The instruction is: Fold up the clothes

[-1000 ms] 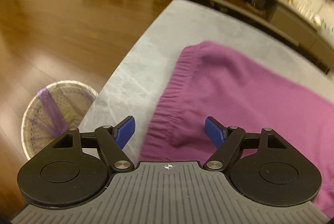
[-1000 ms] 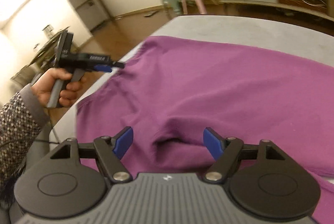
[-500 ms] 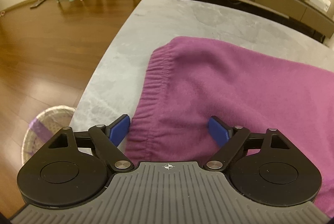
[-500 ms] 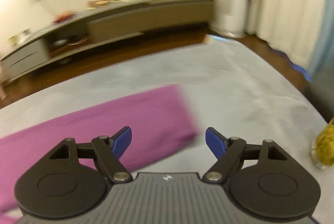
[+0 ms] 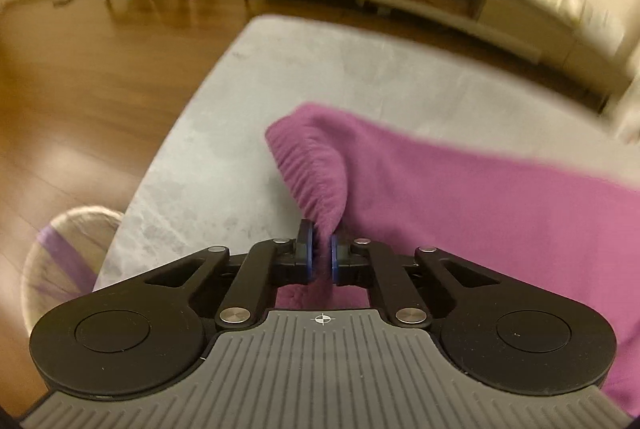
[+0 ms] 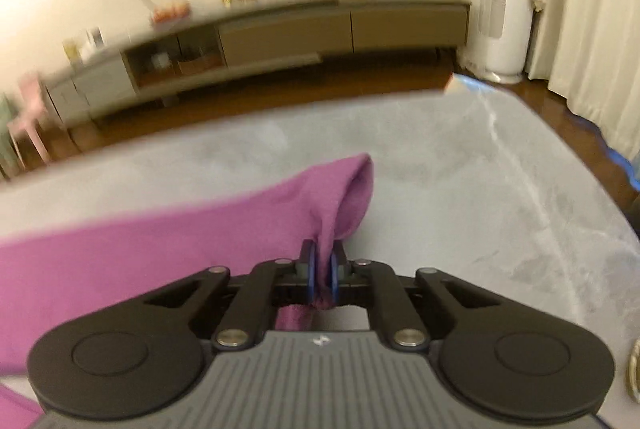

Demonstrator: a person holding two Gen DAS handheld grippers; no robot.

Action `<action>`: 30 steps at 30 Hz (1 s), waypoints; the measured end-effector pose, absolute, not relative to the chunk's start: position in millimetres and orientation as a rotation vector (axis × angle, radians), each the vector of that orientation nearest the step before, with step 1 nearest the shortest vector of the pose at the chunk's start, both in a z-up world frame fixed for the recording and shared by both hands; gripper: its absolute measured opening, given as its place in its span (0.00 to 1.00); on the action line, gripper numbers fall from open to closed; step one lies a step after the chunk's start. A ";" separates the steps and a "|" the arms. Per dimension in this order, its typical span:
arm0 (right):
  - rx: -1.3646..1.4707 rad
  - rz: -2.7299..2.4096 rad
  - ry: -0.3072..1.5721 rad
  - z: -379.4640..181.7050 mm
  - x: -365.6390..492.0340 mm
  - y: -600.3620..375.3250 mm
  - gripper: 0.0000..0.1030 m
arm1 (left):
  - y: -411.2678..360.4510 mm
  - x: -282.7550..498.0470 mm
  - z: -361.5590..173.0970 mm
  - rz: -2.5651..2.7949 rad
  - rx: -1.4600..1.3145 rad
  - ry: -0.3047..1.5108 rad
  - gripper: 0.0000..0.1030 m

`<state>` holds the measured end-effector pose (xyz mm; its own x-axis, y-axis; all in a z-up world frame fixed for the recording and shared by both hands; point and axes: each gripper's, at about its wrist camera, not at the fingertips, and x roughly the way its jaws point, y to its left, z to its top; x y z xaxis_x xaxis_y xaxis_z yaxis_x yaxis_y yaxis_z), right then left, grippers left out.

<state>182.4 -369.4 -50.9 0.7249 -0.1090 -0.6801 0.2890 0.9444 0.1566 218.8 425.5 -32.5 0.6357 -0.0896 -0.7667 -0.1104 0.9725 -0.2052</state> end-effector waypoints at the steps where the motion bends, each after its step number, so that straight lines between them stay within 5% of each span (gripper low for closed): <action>1: 0.262 -0.211 0.705 -35.1 170.7 -373.6 0.07 | 433.3 208.1 -21.7 -0.002 -0.276 0.863 0.00; 15: 0.235 -0.243 0.673 35.6 42.0 -407.0 0.07 | 471.7 59.9 69.8 -0.132 -0.331 0.742 0.00; 24: 0.181 -0.254 0.881 -32.5 69.9 -399.8 0.07 | 462.5 70.5 -5.0 -0.060 -0.321 0.961 0.00; 30: 0.213 -0.221 0.764 -6.2 58.0 -405.3 0.07 | 477.4 42.0 42.3 -0.065 -0.346 0.829 0.00</action>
<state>58.0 -405.3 -6.2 0.7015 -0.1198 -0.7025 0.2735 0.9555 0.1102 42.0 477.4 42.3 0.6773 -0.1908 -0.7106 -0.0772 0.9420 -0.3265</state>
